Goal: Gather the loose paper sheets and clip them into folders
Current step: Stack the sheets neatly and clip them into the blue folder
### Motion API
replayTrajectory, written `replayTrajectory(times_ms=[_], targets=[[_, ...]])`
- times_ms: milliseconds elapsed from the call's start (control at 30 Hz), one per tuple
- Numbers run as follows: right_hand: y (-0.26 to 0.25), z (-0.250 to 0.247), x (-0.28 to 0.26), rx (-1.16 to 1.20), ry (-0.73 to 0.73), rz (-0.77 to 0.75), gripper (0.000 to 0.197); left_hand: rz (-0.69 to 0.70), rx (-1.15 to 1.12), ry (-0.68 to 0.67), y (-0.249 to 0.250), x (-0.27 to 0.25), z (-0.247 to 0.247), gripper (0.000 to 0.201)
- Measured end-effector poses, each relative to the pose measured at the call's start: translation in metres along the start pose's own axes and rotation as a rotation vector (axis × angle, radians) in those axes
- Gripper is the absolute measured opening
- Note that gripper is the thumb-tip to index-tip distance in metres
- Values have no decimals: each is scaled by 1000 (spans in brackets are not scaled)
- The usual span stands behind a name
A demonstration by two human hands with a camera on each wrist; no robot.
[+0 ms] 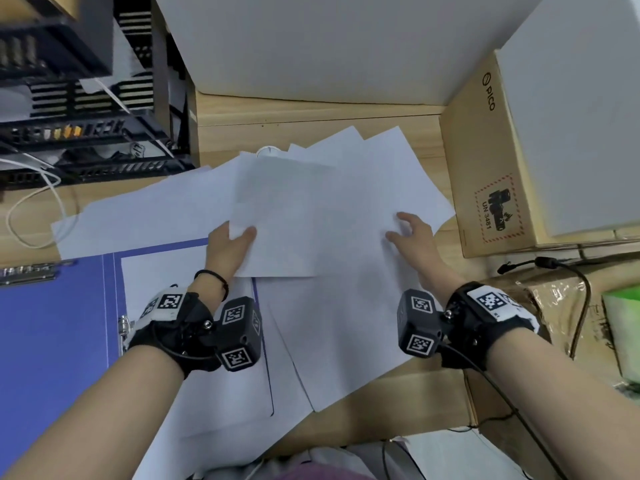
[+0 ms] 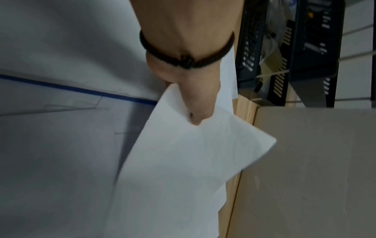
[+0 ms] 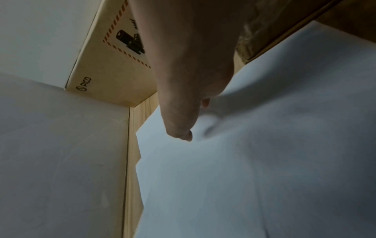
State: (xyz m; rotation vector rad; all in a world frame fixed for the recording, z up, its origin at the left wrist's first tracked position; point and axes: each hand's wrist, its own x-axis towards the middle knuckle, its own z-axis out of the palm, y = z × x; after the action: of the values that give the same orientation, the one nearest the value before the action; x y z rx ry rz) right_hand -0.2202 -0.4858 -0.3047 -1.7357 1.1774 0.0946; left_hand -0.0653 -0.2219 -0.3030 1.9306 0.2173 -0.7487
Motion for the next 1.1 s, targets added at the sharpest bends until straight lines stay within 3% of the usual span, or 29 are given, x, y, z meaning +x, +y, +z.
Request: replayTrajectory(times_ms=[167,300,467,633,867,1000,1100], targets=[[-3,-8,19,15,59,15,55,-81,-55,-46,6,6,6,17],[-1,-12,33,-30,106,10,61,-51,-128,-107,22,6,31,30],[4,-18,47,-157,-4,73,70,-71,-192,-152,35,14,50,38],[10,-15,36,-159,-52,31,61,-99,-193,-149,39,21,70,43],[7,-12,26,7,-28,18,51,11,-136,-70,47,18,75,25],[-7,-1,10,129,118,65,65,125,-234,-16,55,13,50,26],[-22,11,-9,287,67,106,80,144,-407,13,57,7,24,30]])
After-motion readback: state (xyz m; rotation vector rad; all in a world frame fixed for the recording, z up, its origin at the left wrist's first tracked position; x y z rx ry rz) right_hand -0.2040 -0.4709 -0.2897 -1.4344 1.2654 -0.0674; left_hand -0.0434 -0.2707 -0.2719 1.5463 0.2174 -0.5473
